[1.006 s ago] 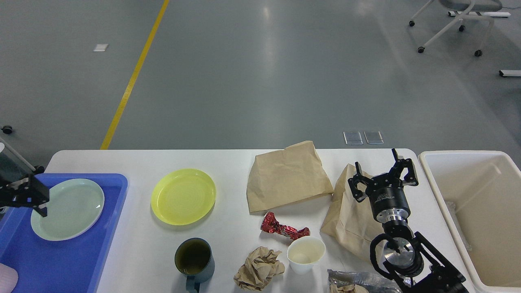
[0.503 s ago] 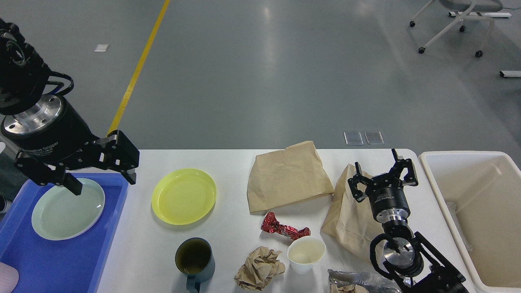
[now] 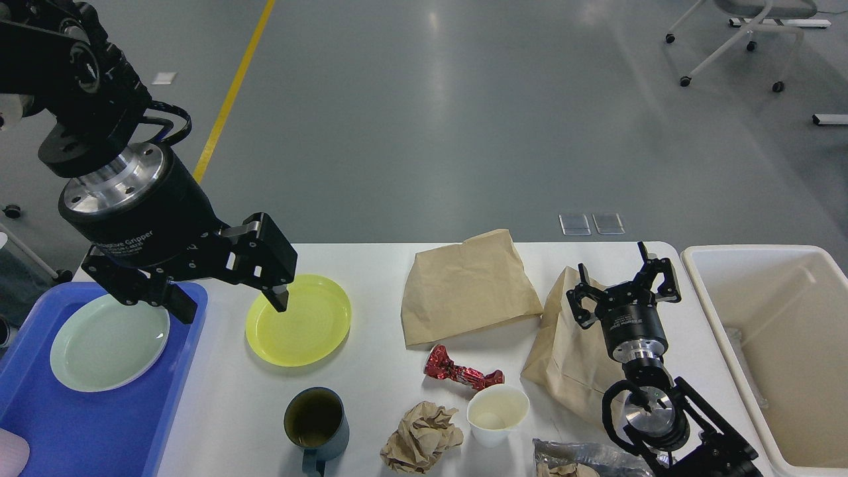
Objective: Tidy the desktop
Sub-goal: 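Move the left gripper down to the dark teal mug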
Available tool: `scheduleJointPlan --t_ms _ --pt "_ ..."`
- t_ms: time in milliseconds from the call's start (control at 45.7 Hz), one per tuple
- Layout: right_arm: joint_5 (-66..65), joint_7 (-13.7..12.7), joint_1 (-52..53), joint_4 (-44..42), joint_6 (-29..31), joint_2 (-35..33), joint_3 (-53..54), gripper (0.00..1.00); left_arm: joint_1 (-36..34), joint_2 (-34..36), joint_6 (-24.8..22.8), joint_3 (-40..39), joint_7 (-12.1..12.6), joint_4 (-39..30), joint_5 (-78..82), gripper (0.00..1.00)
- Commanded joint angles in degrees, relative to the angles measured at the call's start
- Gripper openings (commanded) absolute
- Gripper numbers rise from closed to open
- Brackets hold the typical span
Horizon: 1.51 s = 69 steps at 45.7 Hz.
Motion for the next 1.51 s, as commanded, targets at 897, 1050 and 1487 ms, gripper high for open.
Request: scheduleJointPlan --t_ms 897,1050,1487 --pt "0.00 -0.01 0.00 0.01 0.00 0.00 0.00 1.00 25.97 0.50 21.01 -8.46 6.71 2.36 0.59 0.94" --pt "0.00 -0.01 0.00 0.01 0.00 0.00 0.00 1.00 33.09 0.85 27.07 -12.86 11.46 3.15 1.21 0.93" --pt "0.00 -0.01 0.00 0.01 0.00 0.00 0.00 1.00 49.97 -3.10 38.06 -14.09 12.96 10.10 1.39 0.93"
